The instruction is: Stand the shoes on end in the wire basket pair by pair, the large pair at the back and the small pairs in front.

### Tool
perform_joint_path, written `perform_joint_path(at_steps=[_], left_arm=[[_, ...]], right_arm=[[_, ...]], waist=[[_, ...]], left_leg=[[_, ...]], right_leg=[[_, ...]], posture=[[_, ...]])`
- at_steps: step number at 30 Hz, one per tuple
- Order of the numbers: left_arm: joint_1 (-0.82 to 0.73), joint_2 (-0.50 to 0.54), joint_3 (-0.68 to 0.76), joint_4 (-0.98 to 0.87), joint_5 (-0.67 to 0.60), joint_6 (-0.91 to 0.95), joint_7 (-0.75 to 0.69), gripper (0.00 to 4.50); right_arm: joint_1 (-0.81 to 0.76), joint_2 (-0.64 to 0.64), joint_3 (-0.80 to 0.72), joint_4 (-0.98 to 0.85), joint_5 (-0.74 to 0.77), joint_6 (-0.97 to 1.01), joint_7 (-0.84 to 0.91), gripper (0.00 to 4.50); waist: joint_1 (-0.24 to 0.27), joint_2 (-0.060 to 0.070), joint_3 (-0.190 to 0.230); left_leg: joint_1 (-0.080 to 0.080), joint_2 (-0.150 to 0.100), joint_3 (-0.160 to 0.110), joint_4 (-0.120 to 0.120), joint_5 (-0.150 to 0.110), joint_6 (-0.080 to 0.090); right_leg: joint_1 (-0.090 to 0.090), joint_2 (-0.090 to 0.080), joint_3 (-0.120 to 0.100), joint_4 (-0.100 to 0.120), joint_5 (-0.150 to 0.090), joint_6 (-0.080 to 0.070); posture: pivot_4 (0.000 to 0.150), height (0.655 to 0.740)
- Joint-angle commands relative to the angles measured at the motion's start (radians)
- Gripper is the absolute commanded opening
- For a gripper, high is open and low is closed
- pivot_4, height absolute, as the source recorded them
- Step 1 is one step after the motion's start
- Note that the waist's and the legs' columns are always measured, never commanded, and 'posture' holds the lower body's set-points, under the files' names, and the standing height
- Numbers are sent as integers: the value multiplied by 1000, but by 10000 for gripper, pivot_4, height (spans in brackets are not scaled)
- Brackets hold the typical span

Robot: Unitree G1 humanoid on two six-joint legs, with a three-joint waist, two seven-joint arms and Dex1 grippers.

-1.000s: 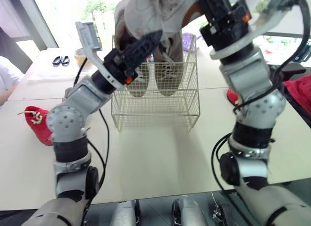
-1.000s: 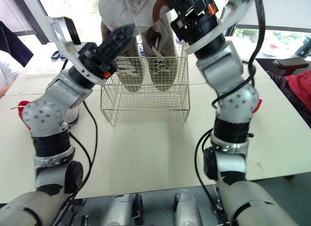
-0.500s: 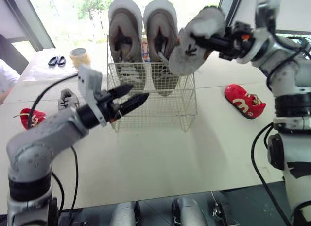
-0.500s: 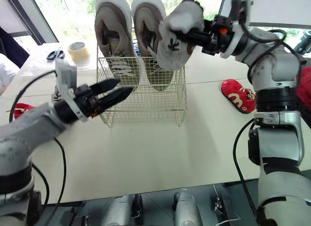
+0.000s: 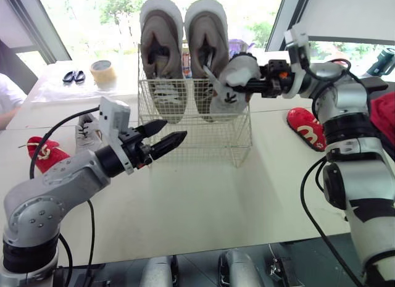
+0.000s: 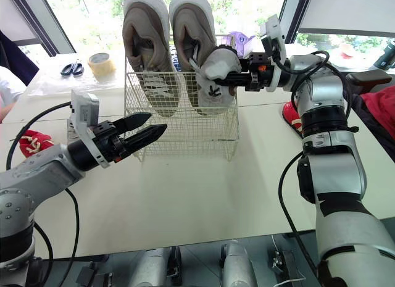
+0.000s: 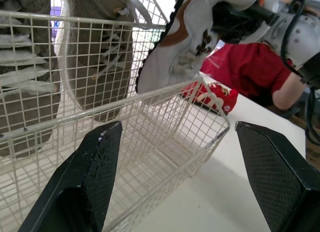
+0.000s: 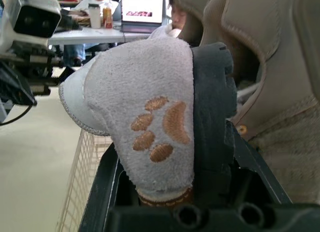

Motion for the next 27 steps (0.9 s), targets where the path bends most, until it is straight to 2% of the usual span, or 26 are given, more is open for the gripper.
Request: perform_joint_path(at_steps=[1,4,11,19,22,23,24,25,27], left_arm=[[-20,13,10,-3,-15,-22,6,37615],[-24,26,25,13,-11,-22,3,37615],[-24,107,70,59,6,-24,-55,37615],[-36,184,71,96,33,5,-79,37615],[-61,205,107,157,-22,17,-103,37615],[-72,209,129,180,-55,19,-110,42702],[-84,216,148,202,-71,20,-114,44763],[-113,250,165,233,-46,24,-105,44763],[-181,351,153,312,86,36,-66,44763]], right_arm=[[-50,15,-39,47,-20,-49,-1,30323],[-55,10,-57,68,-33,-58,-13,44536],[6,-53,-98,-50,-28,-6,-36,44536],[136,-147,-168,-452,76,243,-111,44536],[155,-172,-198,-536,105,302,-158,44536],[158,-181,-208,-562,116,322,-172,45000],[162,-191,-215,-590,132,348,-179,45000],[160,-203,-231,-640,167,407,-201,45000],[159,-235,-258,-761,288,582,-224,45000]], waist=[[0,0,0],[1,0,0],[2,0,0],[0,0,0],[1,0,0],[1,0,0],[1,0,0],[1,0,0],[2,-1,1]], left_leg=[[0,0,0,0,0,0],[0,0,0,0,0,0],[0,0,1,0,0,0],[0,0,1,0,0,0],[0,0,1,0,0,0],[0,0,1,0,0,0],[0,0,1,0,0,0],[0,0,1,0,0,0],[-1,0,1,0,0,0]], right_leg=[[0,0,0,0,0,0],[0,0,0,0,0,0],[-1,0,1,0,0,0],[-2,0,1,1,0,0],[-2,0,1,1,0,0],[-2,0,1,1,0,0],[-2,0,1,1,0,0],[-2,0,1,1,0,0],[-4,0,1,1,0,0]], posture=[[1500,6797],[1500,6797],[1500,6797],[1500,6797],[1500,6797],[1500,6797],[1500,6797],[1500,6797],[1500,6797]])
